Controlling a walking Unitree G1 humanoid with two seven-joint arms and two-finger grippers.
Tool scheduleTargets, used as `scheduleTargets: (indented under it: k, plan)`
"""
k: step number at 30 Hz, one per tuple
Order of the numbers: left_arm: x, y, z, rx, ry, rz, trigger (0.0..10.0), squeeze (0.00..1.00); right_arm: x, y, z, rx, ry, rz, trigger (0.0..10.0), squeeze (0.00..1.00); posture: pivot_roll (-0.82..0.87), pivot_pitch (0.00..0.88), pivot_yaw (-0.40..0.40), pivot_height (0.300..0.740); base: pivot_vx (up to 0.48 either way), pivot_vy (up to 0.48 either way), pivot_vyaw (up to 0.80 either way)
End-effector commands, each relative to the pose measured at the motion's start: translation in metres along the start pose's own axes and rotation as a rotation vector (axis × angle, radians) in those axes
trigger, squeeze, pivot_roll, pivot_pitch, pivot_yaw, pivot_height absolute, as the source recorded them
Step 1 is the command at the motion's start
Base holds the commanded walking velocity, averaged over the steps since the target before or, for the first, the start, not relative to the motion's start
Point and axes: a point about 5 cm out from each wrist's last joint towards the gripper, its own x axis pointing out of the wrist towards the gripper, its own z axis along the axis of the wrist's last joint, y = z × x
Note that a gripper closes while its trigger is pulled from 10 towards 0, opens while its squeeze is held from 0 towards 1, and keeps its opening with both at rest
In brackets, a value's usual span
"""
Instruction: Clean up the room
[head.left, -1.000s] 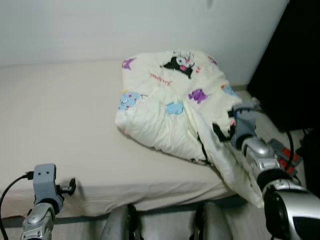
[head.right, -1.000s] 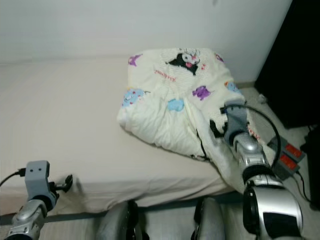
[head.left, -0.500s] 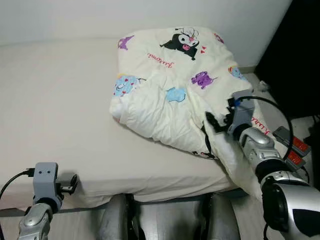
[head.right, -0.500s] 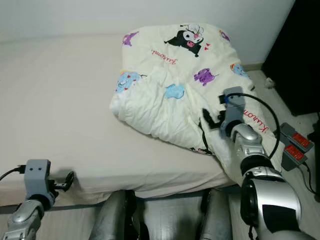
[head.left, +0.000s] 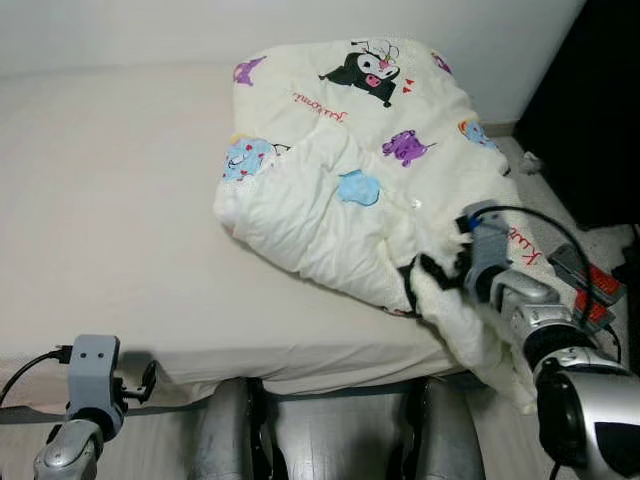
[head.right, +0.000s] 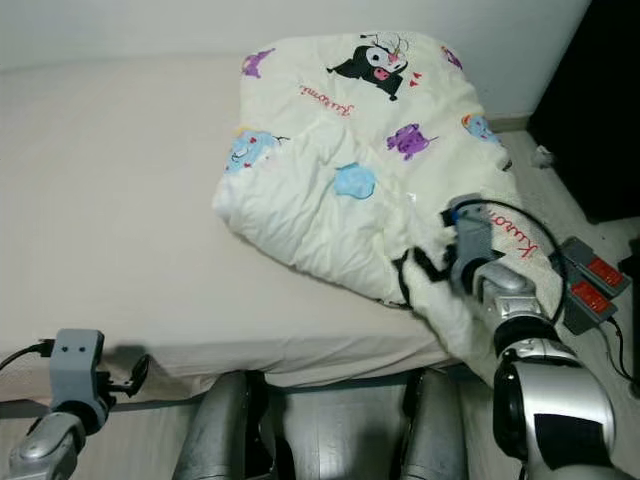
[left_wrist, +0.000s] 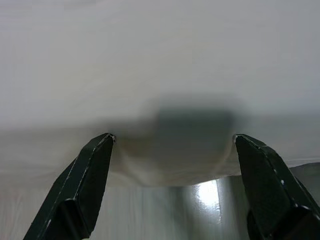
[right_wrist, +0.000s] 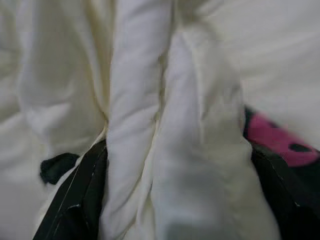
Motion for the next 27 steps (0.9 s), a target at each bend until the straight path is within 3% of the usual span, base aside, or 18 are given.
scheduleTargets:
  k: [1,7,10,12,15,17,18,20,21,22,23,24,27]
  plan:
    - [-0.006,-0.002,-0.012,-0.001,0.053,0.0,10.0,0.0,0.0,0.008,-0.019,0.05,0.067,0.079,10.0,0.0,0.18,0.308,0.055,0.535,0.0,0.0,0.0]
    - [-0.005,-0.006,-0.011,0.003,0.063,-0.006,10.0,0.0,-0.003,0.018,-0.026,0.026,0.129,0.273,10.0,0.0,0.17,0.298,0.054,0.535,0.0,0.0,0.0]
    - [-0.004,-0.007,-0.012,0.001,0.068,-0.002,10.0,0.0,-0.006,0.039,-0.037,-0.06,0.197,0.566,10.0,0.0,0.16,0.285,0.045,0.535,0.0,0.0,0.0]
    - [-0.004,-0.007,-0.012,0.001,0.068,-0.002,10.0,0.0,-0.006,0.039,-0.037,-0.06,0.197,0.566,10.0,0.0,0.16,0.285,0.045,0.535,0.0,0.0,0.0]
    - [-0.004,-0.007,-0.013,0.0,0.072,0.002,10.0,0.0,-0.011,0.051,-0.049,-0.111,0.267,0.735,10.0,0.0,0.16,0.283,0.043,0.535,0.0,0.0,0.0]
    - [-0.004,-0.007,-0.013,0.0,0.072,0.002,10.0,0.0,-0.011,0.051,-0.049,-0.111,0.267,0.735,10.0,0.0,0.16,0.283,0.043,0.535,0.0,0.0,0.0]
    - [-0.004,-0.008,-0.013,-0.002,0.074,0.004,10.0,0.0,-0.017,0.055,-0.062,-0.155,0.345,0.809,10.0,0.0,0.16,0.277,0.038,0.535,0.0,0.0,0.0]
    - [-0.004,-0.012,-0.016,-0.009,0.087,0.006,10.0,0.0,-0.04,0.042,-0.108,-0.401,0.686,0.792,10.0,0.0,0.14,0.266,0.031,0.535,0.0,0.0,0.0]
    - [-0.004,-0.012,-0.016,-0.009,0.087,0.006,10.0,0.0,-0.04,0.042,-0.108,-0.401,0.686,0.792,10.0,0.0,0.14,0.266,0.031,0.535,0.0,0.0,0.0]
    - [-0.004,-0.014,-0.018,-0.012,0.095,0.005,10.0,0.0,-0.049,0.033,-0.12,-0.473,0.786,0.756,10.0,0.0,0.14,0.262,0.029,0.535,0.0,0.0,0.0]
    - [-0.004,-0.014,-0.018,-0.012,0.095,0.005,10.0,0.0,-0.049,0.033,-0.12,-0.473,0.786,0.756,10.0,0.0,0.14,0.262,0.029,0.535,0.0,0.0,0.0]
    - [-0.004,-0.017,-0.022,-0.019,0.106,0.002,10.0,0.0,-0.06,0.019,-0.129,-0.528,0.885,0.679,10.0,0.0,0.13,0.256,0.028,0.535,0.0,0.0,0.0]
    - [-0.004,-0.021,-0.023,-0.025,0.113,-0.003,10.0,0.0,-0.068,0.007,-0.131,-0.564,0.941,0.618,10.0,0.0,0.13,0.256,0.028,0.535,0.0,0.0,0.0]
